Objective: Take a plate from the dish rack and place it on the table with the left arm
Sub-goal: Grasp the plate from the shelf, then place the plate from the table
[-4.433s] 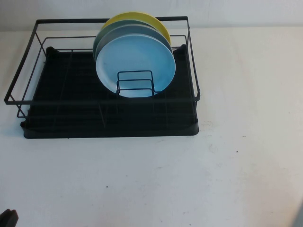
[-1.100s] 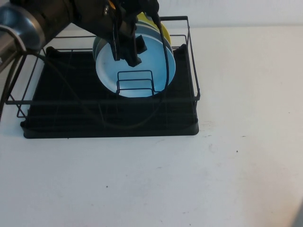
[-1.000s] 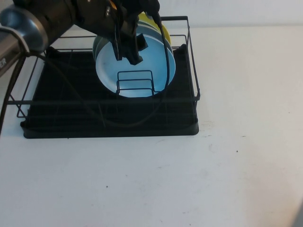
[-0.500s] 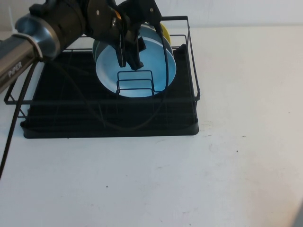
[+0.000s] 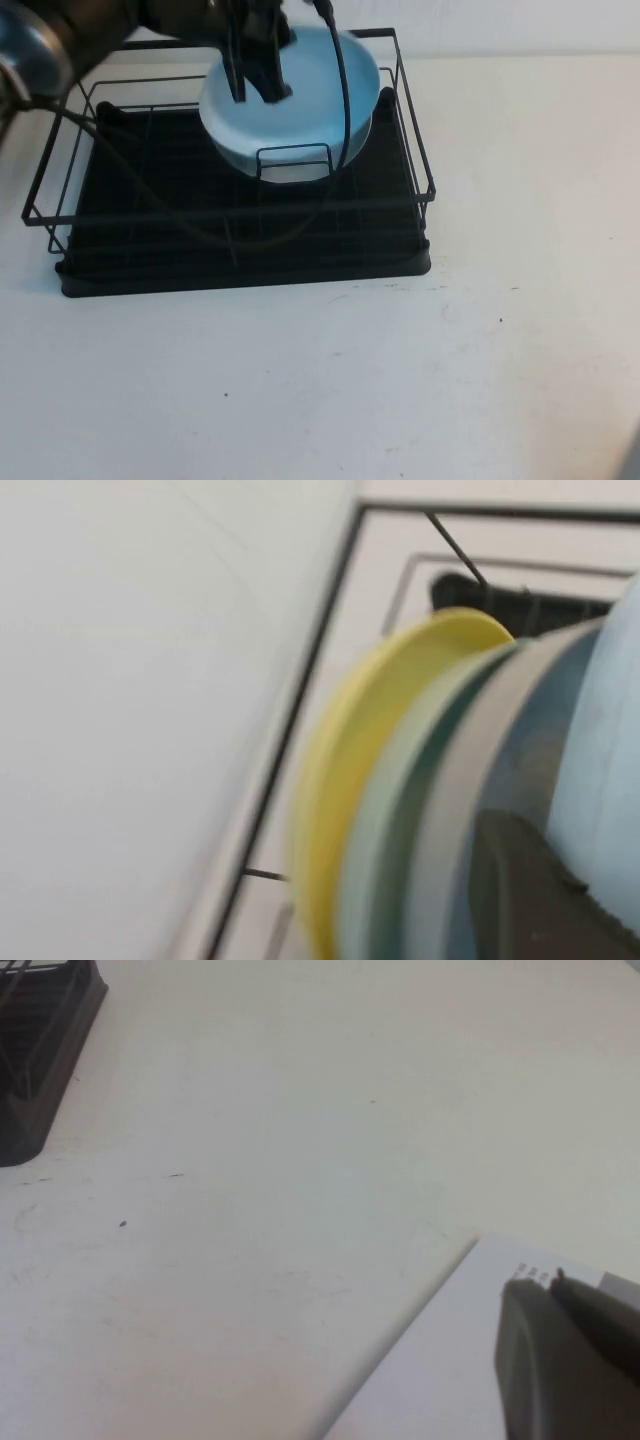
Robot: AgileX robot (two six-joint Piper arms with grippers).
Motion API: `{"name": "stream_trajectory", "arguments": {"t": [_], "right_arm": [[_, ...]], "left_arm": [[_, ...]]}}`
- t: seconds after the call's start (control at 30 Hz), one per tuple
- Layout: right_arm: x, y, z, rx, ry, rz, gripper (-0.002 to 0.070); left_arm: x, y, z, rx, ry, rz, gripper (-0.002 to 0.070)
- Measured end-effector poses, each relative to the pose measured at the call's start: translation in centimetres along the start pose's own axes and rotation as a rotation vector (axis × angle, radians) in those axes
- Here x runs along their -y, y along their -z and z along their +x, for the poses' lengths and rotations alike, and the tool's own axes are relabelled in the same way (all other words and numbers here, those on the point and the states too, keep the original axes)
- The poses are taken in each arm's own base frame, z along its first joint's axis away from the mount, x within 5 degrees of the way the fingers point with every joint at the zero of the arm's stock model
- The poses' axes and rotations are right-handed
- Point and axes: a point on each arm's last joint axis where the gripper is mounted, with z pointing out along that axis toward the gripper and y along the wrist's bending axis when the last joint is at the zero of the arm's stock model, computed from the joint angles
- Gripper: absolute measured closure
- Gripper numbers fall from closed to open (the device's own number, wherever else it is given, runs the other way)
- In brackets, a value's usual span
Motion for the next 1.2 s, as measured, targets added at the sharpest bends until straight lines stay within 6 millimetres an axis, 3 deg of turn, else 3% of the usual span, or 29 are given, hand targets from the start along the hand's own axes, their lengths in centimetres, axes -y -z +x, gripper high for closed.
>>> {"name": "stream_trajectory", "arguments": {"t": [0.3, 0.43, 0.53, 0.7, 0.93, 1.2], "right_arm": [[0.0, 0.0, 0.0, 0.000, 0.000, 0.000, 0.0696], [0.0, 0.0, 0.0, 0.000, 0.000, 0.000, 0.0696], [0.0, 0.0, 0.0, 0.000, 0.000, 0.000, 0.0696], [0.0, 0.0, 0.0, 0.000, 0.000, 0.000, 0.0696], [0.0, 0.0, 0.0, 0.000, 0.000, 0.000, 0.0696], [0.0, 0.0, 0.0, 0.000, 0.000, 0.000, 0.0696]], "left_arm": [[-3.9, 10.4, -3.1, 0.175, 0.089, -0.222, 0.0610], [-4.3, 15.3, -3.5, 0.229, 0.355, -0.217, 0.0610], [-3.6, 18.2, -3.0, 0.171, 0.584, -0.123, 0.0610], [-1.3, 18.8, -0.6, -0.041, 0.814, 0.173, 0.0610], [2.0, 18.4, 3.3, 0.004, 1.022, 0.491, 0.0610], [12.2, 18.1, 10.9, 0.035, 1.314, 0.667, 0.0611]]}}
